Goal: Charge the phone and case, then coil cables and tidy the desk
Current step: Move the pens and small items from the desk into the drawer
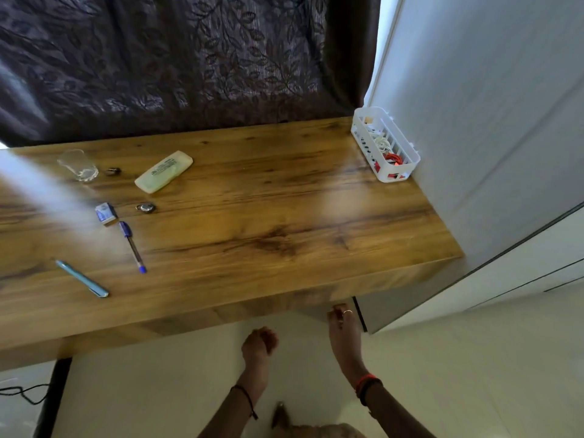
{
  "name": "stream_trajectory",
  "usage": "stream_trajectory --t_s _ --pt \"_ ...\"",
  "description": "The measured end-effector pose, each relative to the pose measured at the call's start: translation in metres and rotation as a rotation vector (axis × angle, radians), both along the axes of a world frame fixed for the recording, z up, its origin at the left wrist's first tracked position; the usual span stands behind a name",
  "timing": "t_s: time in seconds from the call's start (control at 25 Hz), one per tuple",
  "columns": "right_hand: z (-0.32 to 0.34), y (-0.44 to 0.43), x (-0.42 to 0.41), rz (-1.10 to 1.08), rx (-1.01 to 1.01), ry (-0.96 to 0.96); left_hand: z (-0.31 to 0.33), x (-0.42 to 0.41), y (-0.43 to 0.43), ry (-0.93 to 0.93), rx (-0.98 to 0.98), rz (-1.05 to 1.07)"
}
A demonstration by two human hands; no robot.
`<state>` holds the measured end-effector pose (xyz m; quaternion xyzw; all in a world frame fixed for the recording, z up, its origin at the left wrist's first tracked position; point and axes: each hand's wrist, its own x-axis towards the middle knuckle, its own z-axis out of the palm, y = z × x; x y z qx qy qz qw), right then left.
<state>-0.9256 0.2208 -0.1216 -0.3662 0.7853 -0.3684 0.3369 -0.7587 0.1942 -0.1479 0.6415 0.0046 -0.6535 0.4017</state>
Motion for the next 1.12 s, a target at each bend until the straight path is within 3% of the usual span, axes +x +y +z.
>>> stream_trajectory --t_s 0.04,0.2,0.32,0.44,0.56,0.76,1.12 --pt "-0.006 -0.004 -0.001 -0.059 0.072 -0.115 -0.009 0.008 -0.005 0.054 0.059 0.082" --pt "-0.023 -0.028 -0.014 -0.528 0.206 -0.925 -0.027 0.029 -0.028 0.226 0.106 0.372" --pt "-0.034 -0.044 -0.023 -0.637 0.167 -1.15 -0.029 0.038 -0.048 0.402 0.043 0.572" --pt "-0.037 -0.058 -0.022 -0.697 0.071 -1.292 -0.034 0.042 -0.056 0.503 0.001 0.625" --pt "-0.034 -0.064 -0.019 -0.756 -0.028 -1.453 -0.039 0.044 -0.055 0.474 -0.021 0.56" --pt "-0.045 -0.059 -0.025 -0.71 -0.038 -1.548 -0.039 0.045 -0.052 0.425 -0.013 0.501" --pt "-0.057 -0.015 -0.029 -0.698 -0.008 -1.449 -0.046 0.037 -0.014 0.316 0.035 0.534"
